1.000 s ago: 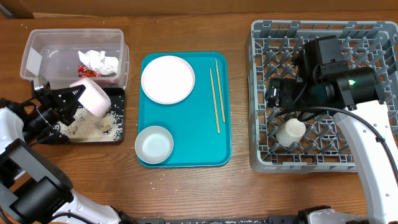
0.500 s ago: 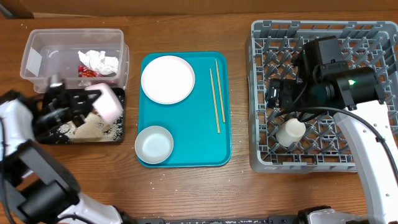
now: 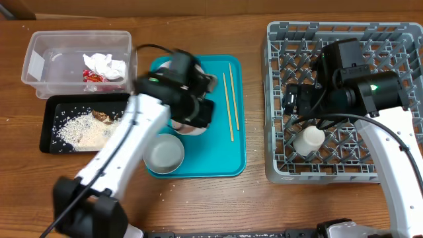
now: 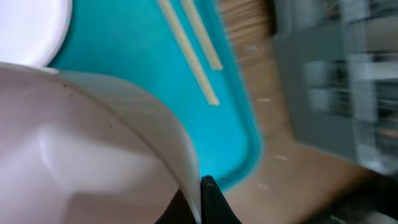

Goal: Sort waste into correct bins and load items into the dishwasher
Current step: 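Return the emptied bowl to the teal tray and raise the left arm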

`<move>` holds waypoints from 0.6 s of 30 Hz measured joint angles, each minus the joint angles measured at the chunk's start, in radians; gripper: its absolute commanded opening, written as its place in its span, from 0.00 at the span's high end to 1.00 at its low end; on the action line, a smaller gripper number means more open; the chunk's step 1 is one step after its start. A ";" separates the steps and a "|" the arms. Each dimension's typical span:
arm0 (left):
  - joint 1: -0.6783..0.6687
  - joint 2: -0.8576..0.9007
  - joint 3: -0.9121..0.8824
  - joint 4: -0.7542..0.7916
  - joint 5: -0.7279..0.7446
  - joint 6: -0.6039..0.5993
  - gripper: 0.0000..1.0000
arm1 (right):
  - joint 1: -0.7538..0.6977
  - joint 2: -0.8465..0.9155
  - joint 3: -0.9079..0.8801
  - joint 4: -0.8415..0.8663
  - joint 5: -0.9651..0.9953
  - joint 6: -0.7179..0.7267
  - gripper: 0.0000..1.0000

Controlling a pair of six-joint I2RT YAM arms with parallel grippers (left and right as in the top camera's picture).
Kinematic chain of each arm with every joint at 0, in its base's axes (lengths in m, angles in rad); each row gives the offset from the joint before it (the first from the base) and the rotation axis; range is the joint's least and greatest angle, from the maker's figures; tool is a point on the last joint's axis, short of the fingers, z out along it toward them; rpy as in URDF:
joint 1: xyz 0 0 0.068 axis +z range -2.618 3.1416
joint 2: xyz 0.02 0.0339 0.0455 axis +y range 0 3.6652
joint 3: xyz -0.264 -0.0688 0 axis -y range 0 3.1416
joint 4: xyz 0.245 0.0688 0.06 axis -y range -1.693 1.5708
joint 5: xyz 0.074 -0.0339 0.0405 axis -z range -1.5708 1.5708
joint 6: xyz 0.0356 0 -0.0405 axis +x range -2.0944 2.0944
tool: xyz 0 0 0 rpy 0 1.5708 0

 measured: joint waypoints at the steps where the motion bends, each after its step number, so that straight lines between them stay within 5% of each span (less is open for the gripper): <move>1: -0.059 0.032 0.002 0.015 -0.096 -0.031 0.96 | 0.000 0.000 0.000 0.000 0.000 0.000 0.00; 7: -0.231 0.235 -0.002 0.048 -0.357 -0.129 0.94 | 0.000 0.000 0.000 -0.001 0.001 0.000 0.00; 11: -0.230 0.264 -0.002 0.061 -0.411 -0.161 0.64 | 0.000 0.000 0.000 -0.001 0.001 0.000 0.00; 18: -0.209 0.267 0.034 0.017 -0.436 -0.172 0.57 | 0.000 0.000 0.000 0.000 0.000 0.000 0.00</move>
